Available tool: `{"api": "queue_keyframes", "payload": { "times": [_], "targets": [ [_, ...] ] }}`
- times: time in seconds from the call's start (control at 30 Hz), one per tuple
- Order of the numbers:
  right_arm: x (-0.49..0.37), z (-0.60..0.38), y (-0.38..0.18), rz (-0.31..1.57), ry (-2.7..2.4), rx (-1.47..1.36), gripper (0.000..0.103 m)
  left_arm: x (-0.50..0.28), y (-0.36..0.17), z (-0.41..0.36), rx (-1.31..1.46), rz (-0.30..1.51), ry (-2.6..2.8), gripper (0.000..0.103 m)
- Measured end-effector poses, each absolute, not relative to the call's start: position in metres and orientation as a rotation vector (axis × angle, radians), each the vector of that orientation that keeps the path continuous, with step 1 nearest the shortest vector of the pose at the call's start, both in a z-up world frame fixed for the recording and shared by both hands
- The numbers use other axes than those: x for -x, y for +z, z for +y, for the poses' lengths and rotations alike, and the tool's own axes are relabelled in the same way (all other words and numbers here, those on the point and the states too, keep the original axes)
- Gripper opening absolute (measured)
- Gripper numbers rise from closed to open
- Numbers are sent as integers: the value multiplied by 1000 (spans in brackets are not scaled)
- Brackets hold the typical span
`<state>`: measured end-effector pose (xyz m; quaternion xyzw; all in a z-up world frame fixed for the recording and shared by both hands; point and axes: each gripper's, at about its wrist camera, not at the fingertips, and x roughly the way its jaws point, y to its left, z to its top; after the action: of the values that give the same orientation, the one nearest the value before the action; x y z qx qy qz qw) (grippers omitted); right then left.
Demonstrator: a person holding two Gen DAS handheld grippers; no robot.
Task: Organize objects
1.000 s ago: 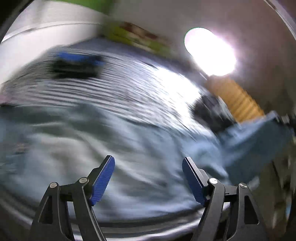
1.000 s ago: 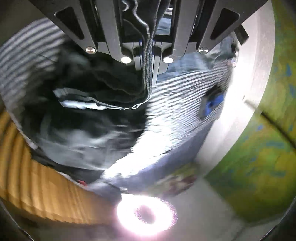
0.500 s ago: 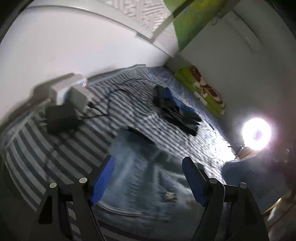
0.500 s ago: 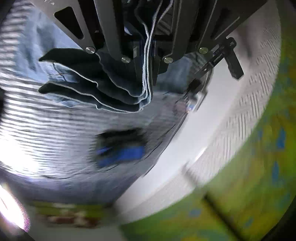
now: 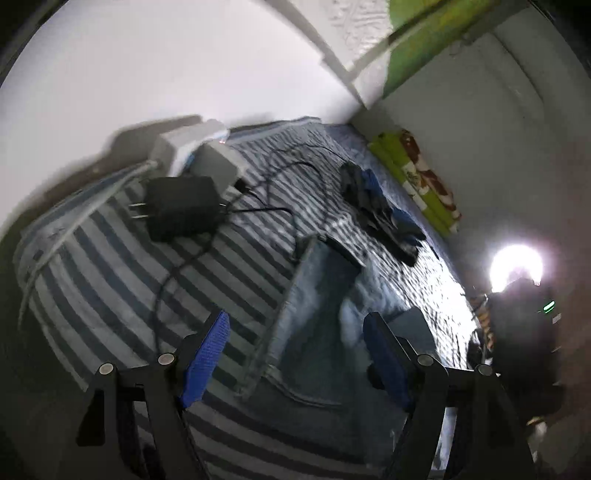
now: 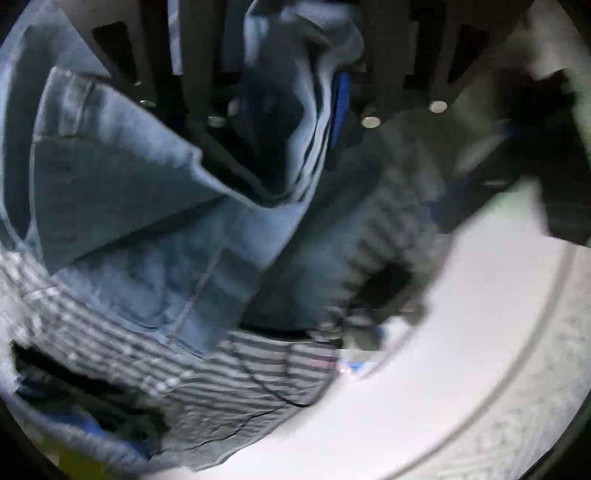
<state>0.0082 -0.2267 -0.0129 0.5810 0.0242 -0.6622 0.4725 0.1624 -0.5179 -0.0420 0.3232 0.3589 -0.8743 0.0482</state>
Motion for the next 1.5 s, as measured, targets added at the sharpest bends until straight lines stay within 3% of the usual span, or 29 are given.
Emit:
{"api": "queue_keyframes", "payload": {
  "times": [0.1,0.2,0.3,0.57,0.67,0.93,1.07,1.27,1.47,1.5],
  "targets": [
    [-3,-210,20,-22,-1534,-1363,41,-159,-36,-495,-1026,994,-2736,78],
    [9,-190,56,-92,-1528,-1304,42,-158,-37,-480,-1083,974,-2761,78],
    [24,-172,74,-21,-1678,-1297,43,-156,-39,-467,-1132,942,-2780,78],
    [61,-130,-5,-5,-1778,-1634,43,-159,-38,-448,-1184,789,-2794,77],
    [68,-151,-29,-59,-1719,-1690,43,-168,-40,-448,-1188,781,-2807,71],
    [93,-243,36,-162,-1646,-1420,46,-185,-41,-453,-1185,821,-2834,70],
    [68,-227,51,-27,-1707,-1352,46,-190,-39,-460,-1170,838,-2825,70],
    [-17,-183,15,240,-1660,-1356,46,-202,-30,-462,-1115,930,-2855,57],
    [-44,-160,-17,299,-1704,-1378,46,-202,-30,-430,-1170,744,-2886,57],
    [-38,-154,-22,277,-1713,-1408,46,-199,-32,-429,-1182,741,-2876,51]
  ]
}}
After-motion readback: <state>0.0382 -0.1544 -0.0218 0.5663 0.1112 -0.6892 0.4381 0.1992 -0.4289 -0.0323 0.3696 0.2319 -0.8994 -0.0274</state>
